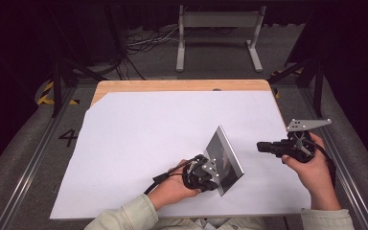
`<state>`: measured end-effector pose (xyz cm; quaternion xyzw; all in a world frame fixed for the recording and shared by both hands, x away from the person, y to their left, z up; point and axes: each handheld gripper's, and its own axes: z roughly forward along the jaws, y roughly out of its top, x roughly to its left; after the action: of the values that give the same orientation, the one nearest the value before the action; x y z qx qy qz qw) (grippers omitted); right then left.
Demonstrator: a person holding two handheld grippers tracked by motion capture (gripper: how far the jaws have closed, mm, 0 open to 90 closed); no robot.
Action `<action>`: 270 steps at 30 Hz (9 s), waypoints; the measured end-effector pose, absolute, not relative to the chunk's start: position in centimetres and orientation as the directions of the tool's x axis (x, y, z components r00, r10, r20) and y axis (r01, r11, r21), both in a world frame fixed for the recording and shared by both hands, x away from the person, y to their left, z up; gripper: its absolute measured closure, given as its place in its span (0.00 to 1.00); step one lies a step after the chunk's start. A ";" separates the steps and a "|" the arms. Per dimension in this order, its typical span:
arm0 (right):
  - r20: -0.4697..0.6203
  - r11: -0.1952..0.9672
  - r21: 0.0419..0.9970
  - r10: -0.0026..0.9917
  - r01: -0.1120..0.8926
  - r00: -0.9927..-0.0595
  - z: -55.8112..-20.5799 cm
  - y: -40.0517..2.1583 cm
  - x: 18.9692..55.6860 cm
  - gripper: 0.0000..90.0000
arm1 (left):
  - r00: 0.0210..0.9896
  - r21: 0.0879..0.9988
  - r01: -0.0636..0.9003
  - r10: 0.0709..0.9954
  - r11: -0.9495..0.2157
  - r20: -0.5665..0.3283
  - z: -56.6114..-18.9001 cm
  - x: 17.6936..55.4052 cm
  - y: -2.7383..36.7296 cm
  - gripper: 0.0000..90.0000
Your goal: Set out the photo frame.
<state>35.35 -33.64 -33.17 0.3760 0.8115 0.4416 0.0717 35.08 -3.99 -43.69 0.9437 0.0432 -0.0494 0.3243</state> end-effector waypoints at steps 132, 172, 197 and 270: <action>0.244 0.300 0.557 0.832 0.774 -0.498 -30.5 -22.8 35.5 0.87 | 0.806 0.750 0.472 0.570 -0.462 -0.156 -40.5 42.3 14.9 0.65; 0.143 0.537 0.595 0.661 0.598 -0.736 -26.9 -20.4 38.7 0.94 | 0.766 0.759 0.499 0.622 -0.418 -0.162 -40.5 41.5 17.5 0.65; 0.076 0.717 0.598 0.394 0.358 -0.916 -26.3 -18.8 42.7 0.94 | 0.729 0.750 0.543 0.656 -0.377 -0.197 -40.8 40.8 19.3 0.64; 0.022 0.780 0.616 0.129 0.115 -0.991 -29.4 -18.3 47.2 0.67 | 0.745 0.754 0.532 0.636 -0.386 -0.201 -41.1 41.7 18.4 0.64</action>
<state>47.25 -18.31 -29.38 0.0647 0.9432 0.3256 0.0108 41.66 18.37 -41.10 0.8302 0.3518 0.0605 0.4282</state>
